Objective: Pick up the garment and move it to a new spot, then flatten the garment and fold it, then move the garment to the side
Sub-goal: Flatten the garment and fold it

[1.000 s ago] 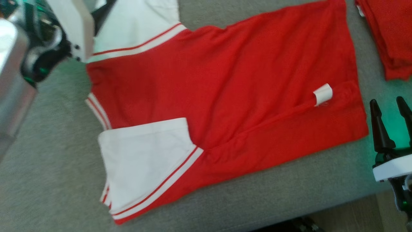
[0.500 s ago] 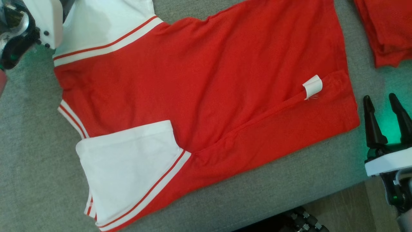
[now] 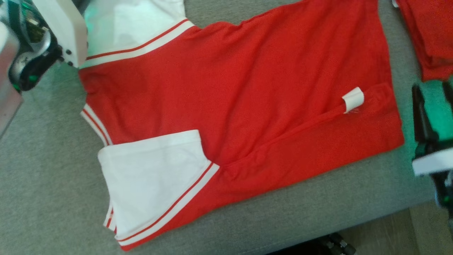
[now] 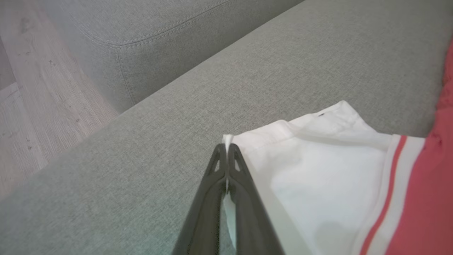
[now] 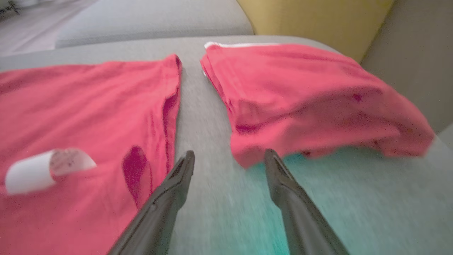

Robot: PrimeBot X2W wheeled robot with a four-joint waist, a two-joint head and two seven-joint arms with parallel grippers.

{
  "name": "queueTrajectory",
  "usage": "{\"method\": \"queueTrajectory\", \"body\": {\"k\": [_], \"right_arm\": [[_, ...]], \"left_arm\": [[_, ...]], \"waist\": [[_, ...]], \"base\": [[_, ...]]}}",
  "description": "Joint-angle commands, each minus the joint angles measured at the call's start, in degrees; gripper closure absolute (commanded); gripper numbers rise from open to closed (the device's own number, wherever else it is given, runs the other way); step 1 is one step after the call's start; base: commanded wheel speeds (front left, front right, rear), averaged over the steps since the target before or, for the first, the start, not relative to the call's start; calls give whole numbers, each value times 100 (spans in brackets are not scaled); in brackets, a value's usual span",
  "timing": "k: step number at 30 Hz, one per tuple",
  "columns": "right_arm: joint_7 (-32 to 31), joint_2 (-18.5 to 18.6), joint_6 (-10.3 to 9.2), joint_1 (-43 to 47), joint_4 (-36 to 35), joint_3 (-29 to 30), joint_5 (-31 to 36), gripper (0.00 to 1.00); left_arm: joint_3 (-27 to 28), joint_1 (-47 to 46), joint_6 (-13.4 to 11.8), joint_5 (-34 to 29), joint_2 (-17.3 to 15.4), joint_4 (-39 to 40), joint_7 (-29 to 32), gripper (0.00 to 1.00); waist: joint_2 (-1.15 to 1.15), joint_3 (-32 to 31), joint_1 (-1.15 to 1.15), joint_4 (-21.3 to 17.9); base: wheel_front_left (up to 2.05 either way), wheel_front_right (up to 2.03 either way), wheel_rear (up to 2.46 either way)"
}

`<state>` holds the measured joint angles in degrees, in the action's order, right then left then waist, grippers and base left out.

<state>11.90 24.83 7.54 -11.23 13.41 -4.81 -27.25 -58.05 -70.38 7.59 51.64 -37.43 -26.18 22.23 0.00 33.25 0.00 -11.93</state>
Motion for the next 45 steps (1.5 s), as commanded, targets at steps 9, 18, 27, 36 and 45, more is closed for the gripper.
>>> {"method": "queueTrajectory", "body": {"k": [9,18,27,36,45], "right_arm": [[-1058,512,-5,-1439,-40,-417,-47,0],[-1852,822,-5,-2926,1076,-1267,-375,0],[-2219,1057,-5,-3635,1909,-2258,-594,24],[-1973,1281,-5,-4013,2111,-2794,-822,100],[-950,1239,-5,-4547,2475,-2385,-992,100]], "left_arm": [[-369,-744,-10,214,-201,211,-404,100],[-862,-1124,-10,402,-132,194,-626,100],[-1231,-1295,-10,598,-99,92,-811,100],[-1411,-1385,-10,563,-149,-27,-1049,100],[-1273,-1902,-89,-100,66,-546,-2346,100]], "waist": [[0,9,0,336],[0,120,0,653],[0,96,0,796],[0,-24,0,790],[0,-66,0,900]], "base": [[0,0,0],[0,0,0],[0,0,0],[0,0,0],[0,0,0]]}}
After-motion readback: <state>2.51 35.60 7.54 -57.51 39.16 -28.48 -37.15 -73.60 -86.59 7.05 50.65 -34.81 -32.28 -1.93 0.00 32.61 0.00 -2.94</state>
